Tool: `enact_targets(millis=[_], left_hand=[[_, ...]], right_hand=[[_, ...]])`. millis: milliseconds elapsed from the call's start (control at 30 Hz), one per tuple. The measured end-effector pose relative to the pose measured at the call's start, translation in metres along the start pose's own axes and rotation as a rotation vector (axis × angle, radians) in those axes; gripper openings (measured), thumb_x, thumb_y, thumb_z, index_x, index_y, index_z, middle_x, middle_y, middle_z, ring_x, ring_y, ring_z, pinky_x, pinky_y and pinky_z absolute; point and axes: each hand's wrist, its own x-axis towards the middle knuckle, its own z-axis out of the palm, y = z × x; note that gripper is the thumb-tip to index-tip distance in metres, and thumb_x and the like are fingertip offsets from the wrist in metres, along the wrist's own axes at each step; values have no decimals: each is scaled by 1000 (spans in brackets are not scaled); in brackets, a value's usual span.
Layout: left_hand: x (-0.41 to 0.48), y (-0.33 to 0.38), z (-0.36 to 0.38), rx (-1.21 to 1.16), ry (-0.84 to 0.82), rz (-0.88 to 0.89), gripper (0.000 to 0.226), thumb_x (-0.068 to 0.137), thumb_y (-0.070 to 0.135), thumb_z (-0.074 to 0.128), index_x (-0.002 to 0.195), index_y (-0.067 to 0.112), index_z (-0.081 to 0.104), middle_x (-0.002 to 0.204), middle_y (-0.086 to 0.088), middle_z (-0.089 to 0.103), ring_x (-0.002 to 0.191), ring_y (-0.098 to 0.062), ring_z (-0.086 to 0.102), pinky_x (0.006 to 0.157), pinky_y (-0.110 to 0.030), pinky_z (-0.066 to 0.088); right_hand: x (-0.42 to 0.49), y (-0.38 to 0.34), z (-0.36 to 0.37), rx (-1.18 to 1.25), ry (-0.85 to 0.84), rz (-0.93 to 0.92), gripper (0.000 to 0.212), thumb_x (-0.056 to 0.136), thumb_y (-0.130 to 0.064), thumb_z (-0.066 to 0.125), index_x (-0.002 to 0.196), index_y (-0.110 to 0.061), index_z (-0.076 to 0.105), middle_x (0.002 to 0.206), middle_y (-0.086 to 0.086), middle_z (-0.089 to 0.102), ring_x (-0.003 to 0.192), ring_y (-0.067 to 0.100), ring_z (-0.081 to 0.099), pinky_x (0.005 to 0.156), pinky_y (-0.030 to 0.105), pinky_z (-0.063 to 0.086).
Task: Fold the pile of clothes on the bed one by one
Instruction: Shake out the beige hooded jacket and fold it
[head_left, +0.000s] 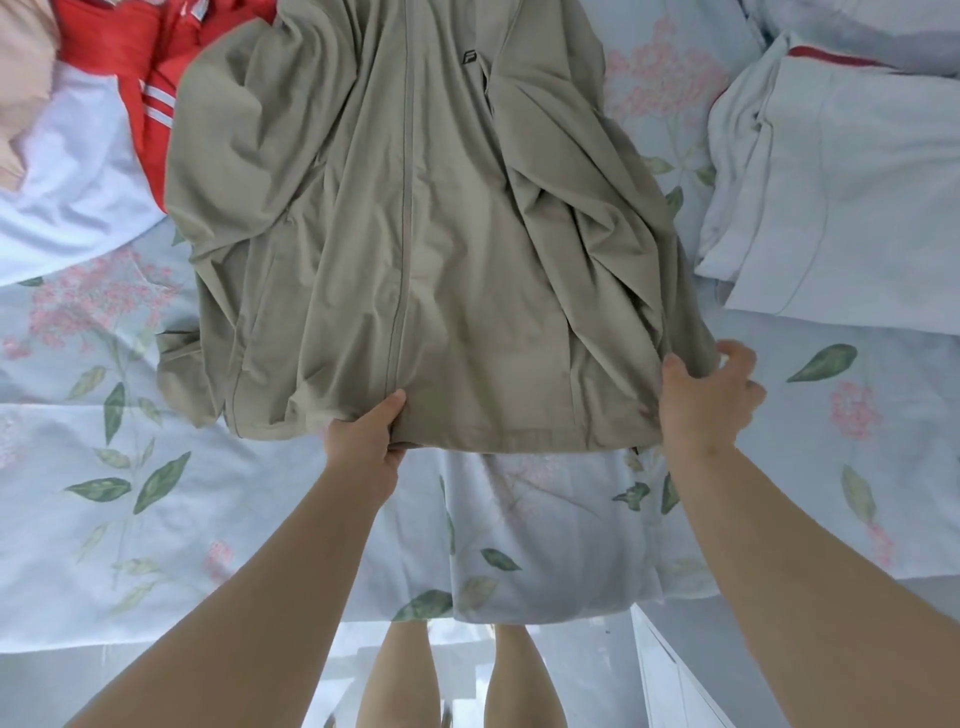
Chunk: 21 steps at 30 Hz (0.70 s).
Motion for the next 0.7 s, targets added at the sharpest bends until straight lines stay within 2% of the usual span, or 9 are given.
enact_targets(millis=[67,133,200,233,267,400,533,633,700], left_hand=[[-3,-2,9,-5,-77,-55,24,83,7,70,104,9,58,108,-8,65,98,-24,64,65,-36,54],[-4,-4,15,25,-111,-91,20,84,10,70,100,11,59,104,-6,67,94,-23,65,56,-32,53],[1,-5,15,38,-89,-104,27,84,11,70,108,10,58,108,-7,66,94,-23,65,50,-29,52],[4,-5,14,35,-66,-117,34,84,11,70,115,9,57,110,-8,66,94,-24,65,48,-28,52],[8,-5,14,29,-44,-133,39,84,11,71,120,10,55,112,-8,66,94,-24,65,48,-29,52],[15,-4,17,-4,-16,-147,46,83,21,73,124,13,55,114,-5,67,95,-24,67,56,-36,56],[13,-1,32,-10,-98,-116,47,79,32,75,120,15,60,109,-2,71,95,-22,70,76,-43,58],[9,7,40,251,-36,-72,36,83,32,72,108,10,61,103,-4,69,94,-22,66,83,-42,55],[1,21,39,652,-112,-105,40,87,42,64,107,8,59,100,-9,66,92,-25,65,72,-40,55]], right_hand=[[12,-6,8,18,-159,-32,65,89,-29,60,144,-21,27,139,10,42,117,32,49,98,39,43],[24,-7,16,-16,-213,-17,57,89,-23,61,139,-13,38,133,9,48,116,29,51,101,38,42],[31,-13,21,-108,-223,-52,16,89,-15,56,103,-9,57,106,12,55,97,26,52,86,34,44],[32,-18,23,-131,-223,-75,6,88,-13,52,83,-13,54,96,12,55,89,26,51,78,33,41],[33,-24,25,-133,-216,-87,16,88,-14,50,73,-16,47,91,13,57,87,26,52,75,32,39],[32,-55,28,-15,-184,-170,27,92,-17,41,67,-19,33,80,6,52,78,25,51,72,32,38],[26,-65,27,-120,-128,-492,17,88,-15,50,74,-12,42,93,4,42,89,18,36,74,25,29],[23,-69,33,22,-343,-548,26,89,-9,49,68,-16,35,71,-4,37,68,13,35,59,20,29],[25,-72,38,112,-374,-493,31,92,-9,47,68,-20,30,65,-5,32,60,10,30,56,19,29]])
